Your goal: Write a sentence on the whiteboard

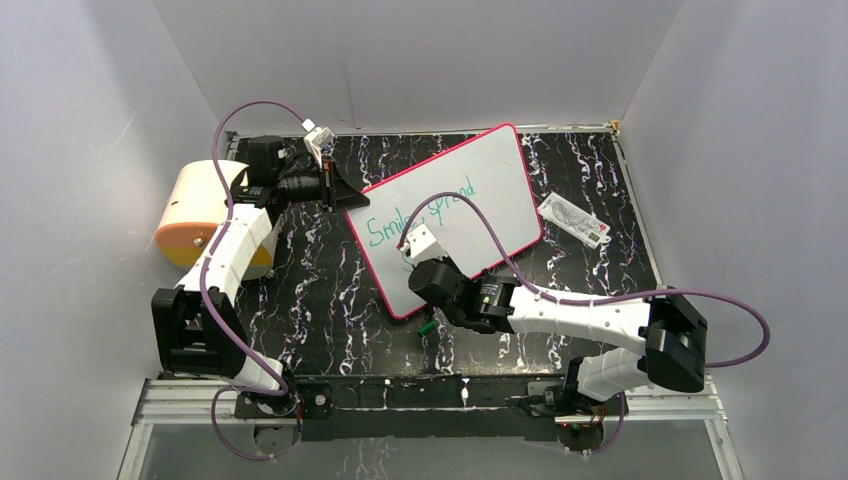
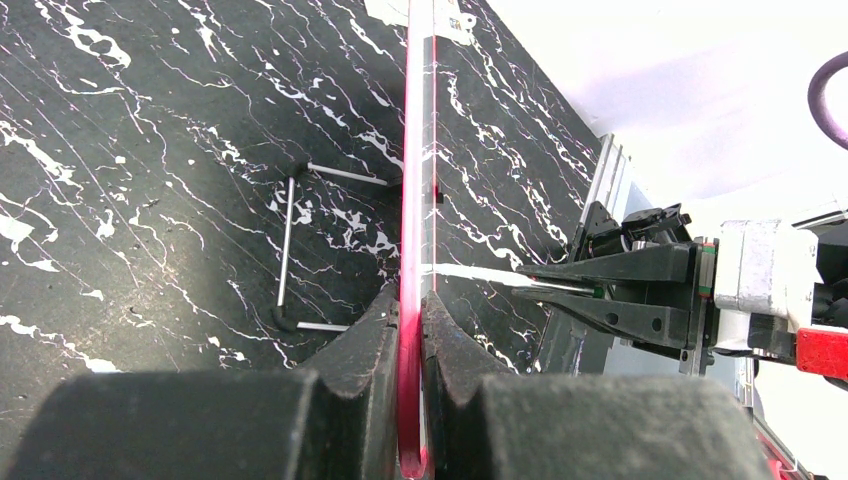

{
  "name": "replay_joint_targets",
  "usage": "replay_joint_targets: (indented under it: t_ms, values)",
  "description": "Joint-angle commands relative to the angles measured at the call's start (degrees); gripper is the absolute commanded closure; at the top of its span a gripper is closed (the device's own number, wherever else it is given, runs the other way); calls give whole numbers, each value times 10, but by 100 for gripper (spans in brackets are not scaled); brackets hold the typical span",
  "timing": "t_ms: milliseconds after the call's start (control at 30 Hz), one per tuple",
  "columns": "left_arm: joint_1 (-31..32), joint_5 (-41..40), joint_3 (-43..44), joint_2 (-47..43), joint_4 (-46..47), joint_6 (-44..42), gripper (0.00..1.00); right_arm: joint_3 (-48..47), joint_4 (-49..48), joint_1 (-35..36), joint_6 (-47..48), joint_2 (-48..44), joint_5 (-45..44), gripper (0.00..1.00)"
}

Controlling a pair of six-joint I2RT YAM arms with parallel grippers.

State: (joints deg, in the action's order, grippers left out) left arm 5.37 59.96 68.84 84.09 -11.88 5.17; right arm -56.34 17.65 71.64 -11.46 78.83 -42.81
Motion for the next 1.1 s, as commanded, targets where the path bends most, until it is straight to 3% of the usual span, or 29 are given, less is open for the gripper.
replay_joint_targets:
  t_ms: [0,667,1067]
  values:
    - [10,-26,-19,5,-32,-17,100,4,-64,-11,15,-4,-27,100]
    - [10,-26,-20,5,-32,-17,100,-10,-119,-22,56,-7,-25,100]
    - [10,-27,-19,4,-33,-17,100,7,-87,-24,38,-50,-20,100]
